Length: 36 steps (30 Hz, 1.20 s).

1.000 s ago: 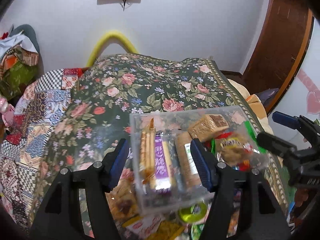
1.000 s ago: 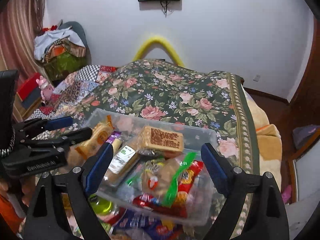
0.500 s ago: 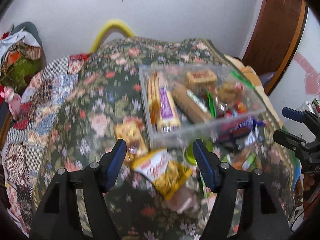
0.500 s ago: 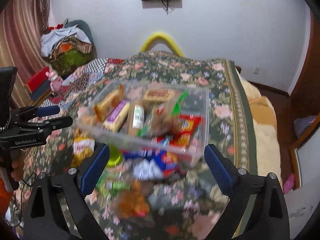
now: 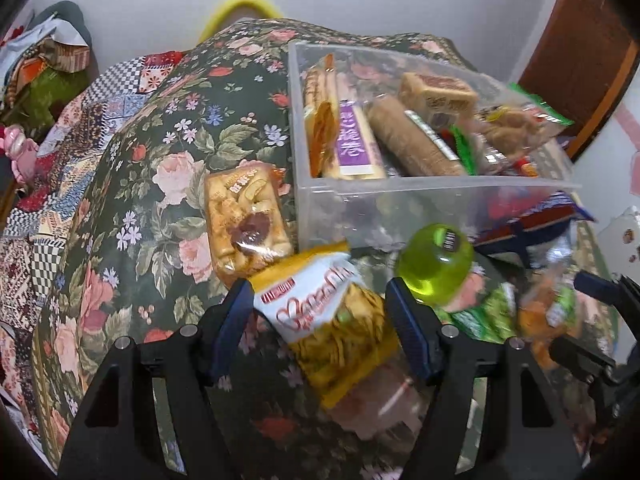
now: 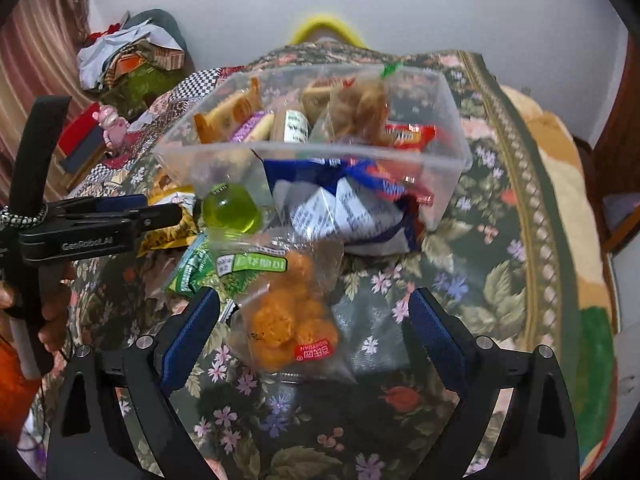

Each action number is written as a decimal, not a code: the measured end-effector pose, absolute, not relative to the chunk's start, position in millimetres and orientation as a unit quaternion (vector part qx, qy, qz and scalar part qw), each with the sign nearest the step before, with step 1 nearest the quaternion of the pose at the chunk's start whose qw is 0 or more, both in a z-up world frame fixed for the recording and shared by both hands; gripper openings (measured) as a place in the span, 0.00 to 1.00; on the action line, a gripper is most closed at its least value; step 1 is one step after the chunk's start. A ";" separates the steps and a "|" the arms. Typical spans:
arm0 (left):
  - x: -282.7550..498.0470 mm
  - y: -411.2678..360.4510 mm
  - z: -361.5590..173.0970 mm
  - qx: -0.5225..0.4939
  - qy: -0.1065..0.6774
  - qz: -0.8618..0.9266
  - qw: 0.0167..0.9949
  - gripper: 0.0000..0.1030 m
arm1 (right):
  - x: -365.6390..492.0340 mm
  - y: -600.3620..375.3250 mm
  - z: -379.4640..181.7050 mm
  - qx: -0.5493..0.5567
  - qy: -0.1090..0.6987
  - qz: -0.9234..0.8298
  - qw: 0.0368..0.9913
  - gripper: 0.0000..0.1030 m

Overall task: Organize snacks
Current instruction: 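Grasp the yellow Kaka snack bag with the left tool while the right tool grasps the orange puff bag, then carry both bags over the box, lower them in and open both tools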

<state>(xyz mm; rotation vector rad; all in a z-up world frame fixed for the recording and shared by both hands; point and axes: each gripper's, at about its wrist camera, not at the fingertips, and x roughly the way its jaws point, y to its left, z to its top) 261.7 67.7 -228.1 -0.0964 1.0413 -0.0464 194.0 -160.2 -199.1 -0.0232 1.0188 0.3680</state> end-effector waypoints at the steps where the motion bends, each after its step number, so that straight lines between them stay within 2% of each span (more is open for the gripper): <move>1: 263.5 68.2 -231.2 -0.048 0.497 -0.019 0.866 0.67 | 196.2 -160.3 -202.8 -0.005 0.491 0.179 0.853 0.90; 3: 266.9 69.3 -236.3 -0.049 0.500 -0.017 0.864 0.67 | 196.0 -159.0 -208.1 -0.001 0.497 0.185 0.848 0.81; 7: 267.8 73.8 -249.7 -0.059 0.512 -0.019 0.857 0.67 | 196.5 -157.0 -213.6 0.006 0.501 0.194 0.843 0.71; 10: 258.8 81.4 -251.9 -0.075 0.503 -0.025 0.861 0.67 | 197.2 -157.1 -214.0 0.019 0.503 0.208 0.839 0.60; 11: 256.2 82.2 -251.8 -0.075 0.501 -0.027 0.862 0.67 | 196.5 -156.1 -214.7 0.022 0.504 0.213 0.837 0.53; 13: 250.6 82.6 -251.6 -0.074 0.500 -0.030 0.862 0.65 | 194.7 -154.4 -213.9 0.019 0.502 0.213 0.838 0.52; 14: 246.3 83.2 -250.7 -0.073 0.498 -0.032 0.864 0.62 | 194.1 -153.9 -213.6 0.018 0.501 0.212 0.839 0.51; 16: 240.2 83.7 -248.9 -0.070 0.497 -0.034 0.864 0.47 | 191.0 -153.7 -211.5 0.017 0.497 0.209 0.842 0.49; 21: 223.3 87.3 -237.1 -0.069 0.484 -0.039 0.871 0.34 | 185.2 -155.3 -204.0 0.006 0.487 0.199 0.850 0.46; 36: 202.6 75.3 -160.3 -0.067 0.409 -0.063 0.908 0.33 | 175.6 -167.0 -147.9 0.014 0.430 0.196 0.881 0.45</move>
